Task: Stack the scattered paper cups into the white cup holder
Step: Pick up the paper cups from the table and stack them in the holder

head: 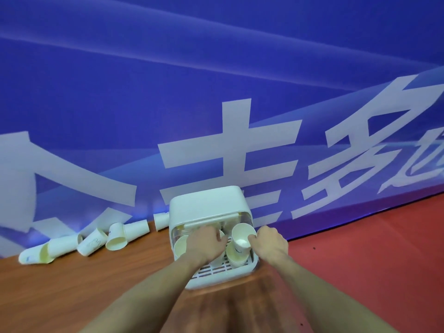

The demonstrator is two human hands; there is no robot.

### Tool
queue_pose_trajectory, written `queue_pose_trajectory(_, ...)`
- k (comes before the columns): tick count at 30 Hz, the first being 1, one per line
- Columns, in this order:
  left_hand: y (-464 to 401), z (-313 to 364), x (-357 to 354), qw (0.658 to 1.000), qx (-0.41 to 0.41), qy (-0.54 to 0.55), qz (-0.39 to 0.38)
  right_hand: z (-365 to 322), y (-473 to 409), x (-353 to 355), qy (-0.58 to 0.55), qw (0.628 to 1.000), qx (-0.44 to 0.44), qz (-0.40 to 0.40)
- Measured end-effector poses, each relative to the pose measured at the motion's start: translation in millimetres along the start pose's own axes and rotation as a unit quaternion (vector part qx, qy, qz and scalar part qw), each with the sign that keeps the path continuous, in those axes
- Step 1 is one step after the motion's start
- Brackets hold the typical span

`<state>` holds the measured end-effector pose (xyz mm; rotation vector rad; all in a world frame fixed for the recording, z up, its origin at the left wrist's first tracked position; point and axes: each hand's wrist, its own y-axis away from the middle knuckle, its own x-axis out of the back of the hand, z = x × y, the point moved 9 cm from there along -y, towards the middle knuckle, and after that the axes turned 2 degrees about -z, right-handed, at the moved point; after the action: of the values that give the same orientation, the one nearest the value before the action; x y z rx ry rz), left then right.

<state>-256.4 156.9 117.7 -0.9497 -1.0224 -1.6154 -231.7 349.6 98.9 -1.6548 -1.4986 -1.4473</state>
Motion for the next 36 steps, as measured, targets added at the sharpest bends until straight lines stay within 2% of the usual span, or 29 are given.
queue_pose_trajectory(5, 1, -2, -8, 0.995, -0.04, -0.086, -0.007, -3, -11, -22, 0.025, 0.999, 0.01, -0.021)
queue_pose_trajectory(15, 12, -31, -28, 0.997, -0.009, -0.075, -0.03, -3, -19, -66, 0.064, 0.996, 0.015, -0.066)
queue_pose_trajectory(23, 21, -37, -14, 0.994, -0.022, -0.105, -0.02, -7, -10, -47, 0.094, 0.994, 0.014, -0.047)
queue_pose_trajectory(28, 24, -38, 25, 0.991, -0.039, -0.129, 0.012, -58, -2, -11, 0.078, 0.995, 0.066, -0.018)
queue_pose_trajectory(36, 35, -97, 108, 0.984, 0.013, -0.163, 0.067, -168, 29, 29, 0.056, 0.983, 0.17, 0.03)
